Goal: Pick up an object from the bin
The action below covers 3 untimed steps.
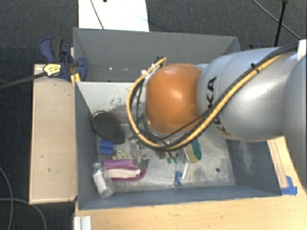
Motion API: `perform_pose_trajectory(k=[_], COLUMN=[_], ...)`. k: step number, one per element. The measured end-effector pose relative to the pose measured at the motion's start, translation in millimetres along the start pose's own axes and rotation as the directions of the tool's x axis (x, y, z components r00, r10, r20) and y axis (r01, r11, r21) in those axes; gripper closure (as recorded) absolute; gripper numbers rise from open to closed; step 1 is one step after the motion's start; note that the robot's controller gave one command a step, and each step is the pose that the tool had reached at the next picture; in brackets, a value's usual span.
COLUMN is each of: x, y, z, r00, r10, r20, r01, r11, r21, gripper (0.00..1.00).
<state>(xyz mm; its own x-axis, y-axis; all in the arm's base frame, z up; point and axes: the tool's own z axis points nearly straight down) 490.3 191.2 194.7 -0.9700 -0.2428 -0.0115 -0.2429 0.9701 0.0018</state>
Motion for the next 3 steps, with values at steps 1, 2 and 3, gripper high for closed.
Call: perform_pose_trajectory(k=[1,2,3], x=[-31.3,-32.1,-1.4], y=[53.1,35.6,39.4], z=[32.7,72.9,89.3], r00=[0.992,0.980,0.959], r10=[0.129,0.199,0.283], r20=[-0.008,-0.011,0.013], r01=[-0.129,-0.199,-0.283], r11=[0.992,0.980,0.959], r21=[0.000,0.003,-0.010], gripper=[1.00,1.00,1.00])
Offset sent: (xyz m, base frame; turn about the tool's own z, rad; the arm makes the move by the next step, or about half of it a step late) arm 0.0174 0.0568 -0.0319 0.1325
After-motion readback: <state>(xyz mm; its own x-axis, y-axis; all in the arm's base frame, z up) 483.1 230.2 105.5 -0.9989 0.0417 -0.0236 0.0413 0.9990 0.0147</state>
